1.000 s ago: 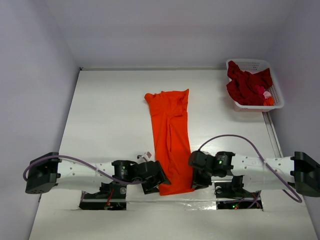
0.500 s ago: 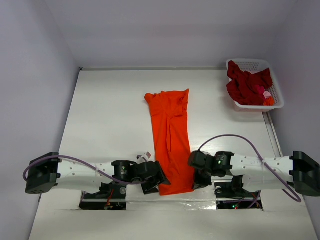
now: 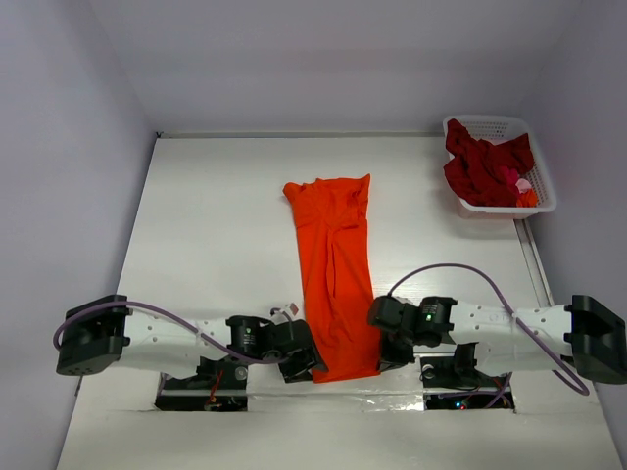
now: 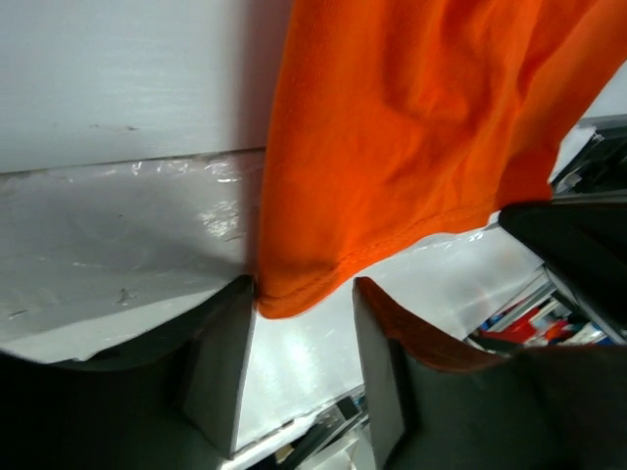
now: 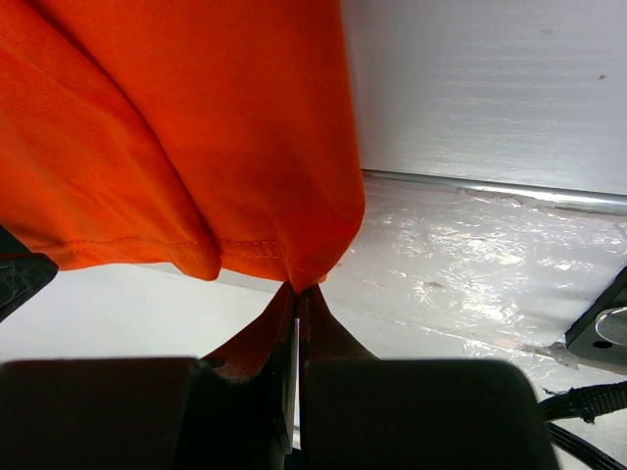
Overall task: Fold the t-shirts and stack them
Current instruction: Grab the bottom of the folded rectangular tshirt with both arms
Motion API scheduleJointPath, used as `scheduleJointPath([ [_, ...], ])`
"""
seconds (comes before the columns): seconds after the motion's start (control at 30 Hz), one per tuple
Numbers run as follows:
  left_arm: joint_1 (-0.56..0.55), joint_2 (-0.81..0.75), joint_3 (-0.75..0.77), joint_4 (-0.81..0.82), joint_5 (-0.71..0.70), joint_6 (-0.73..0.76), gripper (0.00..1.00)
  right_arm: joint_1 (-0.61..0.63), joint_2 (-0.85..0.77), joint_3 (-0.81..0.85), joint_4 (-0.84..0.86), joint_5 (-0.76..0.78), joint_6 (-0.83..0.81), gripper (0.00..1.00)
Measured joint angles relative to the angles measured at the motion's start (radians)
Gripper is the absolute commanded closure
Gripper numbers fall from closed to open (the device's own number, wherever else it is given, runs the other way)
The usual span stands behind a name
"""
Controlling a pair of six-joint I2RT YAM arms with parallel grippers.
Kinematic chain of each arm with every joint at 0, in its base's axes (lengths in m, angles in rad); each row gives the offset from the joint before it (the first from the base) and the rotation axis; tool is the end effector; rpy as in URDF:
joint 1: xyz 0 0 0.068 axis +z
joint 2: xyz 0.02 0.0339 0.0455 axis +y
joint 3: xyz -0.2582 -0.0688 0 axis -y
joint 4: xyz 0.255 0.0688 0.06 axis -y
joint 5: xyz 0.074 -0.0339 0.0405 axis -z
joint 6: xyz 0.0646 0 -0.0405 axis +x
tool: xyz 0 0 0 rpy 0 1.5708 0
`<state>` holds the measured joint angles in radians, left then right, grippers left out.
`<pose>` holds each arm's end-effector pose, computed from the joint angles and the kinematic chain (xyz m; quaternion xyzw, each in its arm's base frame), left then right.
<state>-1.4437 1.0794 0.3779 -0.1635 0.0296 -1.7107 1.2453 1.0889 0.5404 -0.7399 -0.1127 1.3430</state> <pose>0.0262 -0.2200 0.1169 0.1198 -0.9306 0.3455 0.0161 0.0531 0.1802 0.1278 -0.0404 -0.9877 -0.1504 0.0153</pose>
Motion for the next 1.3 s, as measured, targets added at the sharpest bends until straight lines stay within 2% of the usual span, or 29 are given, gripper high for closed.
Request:
scheduleJointPath([
  [0.1,-0.01,-0.002,0.001,-0.015,0.003,0.0,0.68,0.0,0.0,0.0,0.0,0.0,0.0,1.0],
  [0.23,-0.021,-0.012,0.005,-0.045,0.008,0.0,0.73,0.0,0.0,0.0,0.0,0.0,0.0,1.0],
  [0.57,-0.021,-0.028,0.01,-0.072,0.012,-0.002,0.75,0.0,0.0,0.0,0.001,0.0,-0.003,1.0],
  [0.9,-0.021,0.01,0.01,-0.039,0.015,-0.009,0.71,0.0,0.006,0.0,0.0,0.0,-0.004,1.0],
  [1.13,-0.021,0.034,0.01,-0.03,0.019,-0.009,0.75,0.0,0.006,0.0,0.001,0.0,-0.004,1.0],
  [1.17,-0.021,0.034,0.01,-0.03,0.019,-0.009,0.77,0.0,0.006,0.0,0.001,0.0,-0.004,1.0],
  [1.2,-0.021,0.034,0.01,-0.03,0.02,-0.01,0.84,0.0,0.006,0.0,0.001,0.0,-0.004,1.0],
  [1.27,-0.021,0.033,0.01,-0.031,0.021,-0.011,0.9,0.0,0.006,0.0,0.001,0.0,-0.004,1.0],
  [1.3,-0.021,0.033,0.01,-0.031,0.022,-0.011,1.0,0.0,0.006,0.0,0.001,0.0,-0.004,1.0],
])
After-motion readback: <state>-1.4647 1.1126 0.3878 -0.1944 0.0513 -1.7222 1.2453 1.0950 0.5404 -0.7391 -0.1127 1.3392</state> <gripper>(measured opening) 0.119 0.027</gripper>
